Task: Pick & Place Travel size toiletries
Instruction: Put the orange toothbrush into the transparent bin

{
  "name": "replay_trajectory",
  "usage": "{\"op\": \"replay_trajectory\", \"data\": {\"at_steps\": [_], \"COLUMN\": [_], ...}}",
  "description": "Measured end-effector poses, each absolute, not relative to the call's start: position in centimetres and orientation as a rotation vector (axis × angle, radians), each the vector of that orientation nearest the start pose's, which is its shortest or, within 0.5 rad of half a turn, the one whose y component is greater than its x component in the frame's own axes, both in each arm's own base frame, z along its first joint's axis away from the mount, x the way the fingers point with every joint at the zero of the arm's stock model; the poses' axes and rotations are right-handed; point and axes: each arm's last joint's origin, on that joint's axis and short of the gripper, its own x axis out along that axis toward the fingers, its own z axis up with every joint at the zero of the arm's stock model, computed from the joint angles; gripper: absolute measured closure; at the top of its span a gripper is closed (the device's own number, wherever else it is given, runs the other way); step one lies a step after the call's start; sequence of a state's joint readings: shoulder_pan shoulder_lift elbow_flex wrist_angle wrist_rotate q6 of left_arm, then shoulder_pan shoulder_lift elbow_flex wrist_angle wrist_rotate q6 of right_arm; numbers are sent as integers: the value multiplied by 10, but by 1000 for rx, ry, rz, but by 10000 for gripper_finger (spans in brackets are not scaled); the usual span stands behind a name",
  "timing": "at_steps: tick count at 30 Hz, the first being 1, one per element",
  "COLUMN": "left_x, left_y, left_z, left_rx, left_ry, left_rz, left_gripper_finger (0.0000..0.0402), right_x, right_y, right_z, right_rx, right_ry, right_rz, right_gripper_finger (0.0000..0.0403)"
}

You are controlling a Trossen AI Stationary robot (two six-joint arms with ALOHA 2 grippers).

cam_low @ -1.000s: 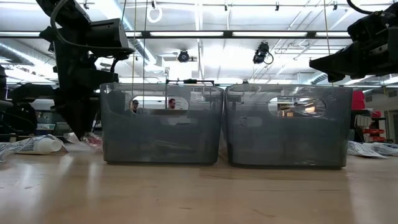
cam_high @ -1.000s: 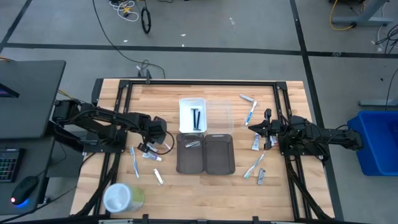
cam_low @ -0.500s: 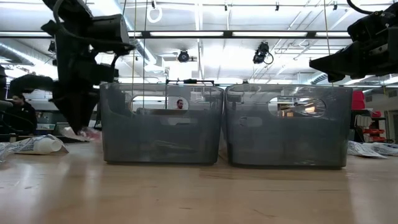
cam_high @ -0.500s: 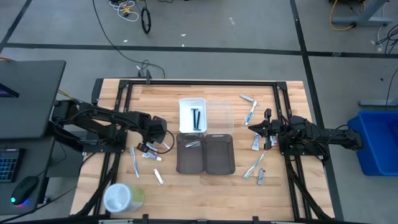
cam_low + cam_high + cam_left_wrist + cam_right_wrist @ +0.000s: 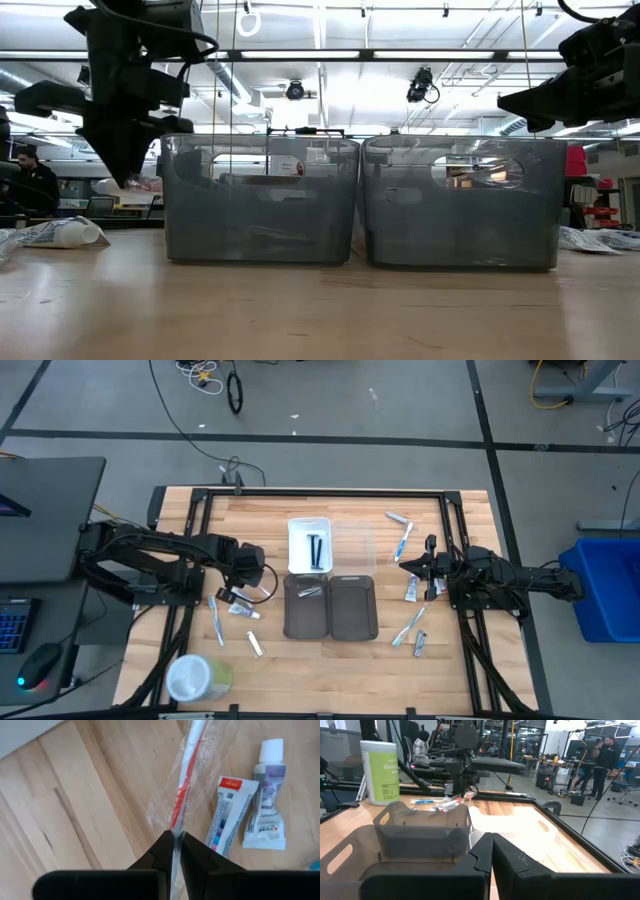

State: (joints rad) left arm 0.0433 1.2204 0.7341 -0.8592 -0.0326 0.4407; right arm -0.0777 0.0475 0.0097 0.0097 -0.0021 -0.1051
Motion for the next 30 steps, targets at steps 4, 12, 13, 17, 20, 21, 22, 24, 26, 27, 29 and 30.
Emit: {"op": "replay_trajectory", "data": {"at_steps": [4, 12, 13, 17, 20, 21, 22, 24, 26, 27, 29, 30], "left_x": [195, 207, 210, 217, 221, 221, 222, 223, 223, 224, 225, 225], "left_y": [9, 10, 10, 11, 11, 11, 12, 12, 12, 12, 12, 12], "left_z": [196, 224, 230, 250, 261, 263, 265, 268, 269, 269, 268, 268], "left_rx": [355, 363, 365, 373, 384, 386, 388, 384, 367, 360, 341, 331], "left_ry": [1341, 1268, 1248, 1183, 1151, 1145, 1140, 1133, 1130, 1129, 1132, 1129], "left_rz": [-226, -209, -204, -187, -165, -156, -149, -142, -130, -126, -114, -107], "left_gripper_finger": [373, 370, 370, 373, 373, 373, 372, 370, 371, 371, 373, 374], "right_x": [100, 100, 100, 100, 100, 100, 100, 100, 100, 100, 100, 100], "right_y": [-8, -8, -8, -8, -8, -8, -8, -8, -8, -8, -8, -8], "right_z": [164, 164, 164, 164, 164, 164, 164, 164, 164, 164, 164, 164], "right_rx": [-104, -104, -104, -104, -104, -104, -104, -104, -104, -104, -104, -104], "right_ry": [32, 32, 31, 32, 32, 32, 32, 32, 32, 32, 32, 32], "right_rz": [-74, -74, -74, -74, -74, -74, -74, -74, -74, -74, -74, -74], "right_gripper_finger": [389, 389, 389, 390, 389, 390, 390, 390, 389, 389, 390, 390]}}
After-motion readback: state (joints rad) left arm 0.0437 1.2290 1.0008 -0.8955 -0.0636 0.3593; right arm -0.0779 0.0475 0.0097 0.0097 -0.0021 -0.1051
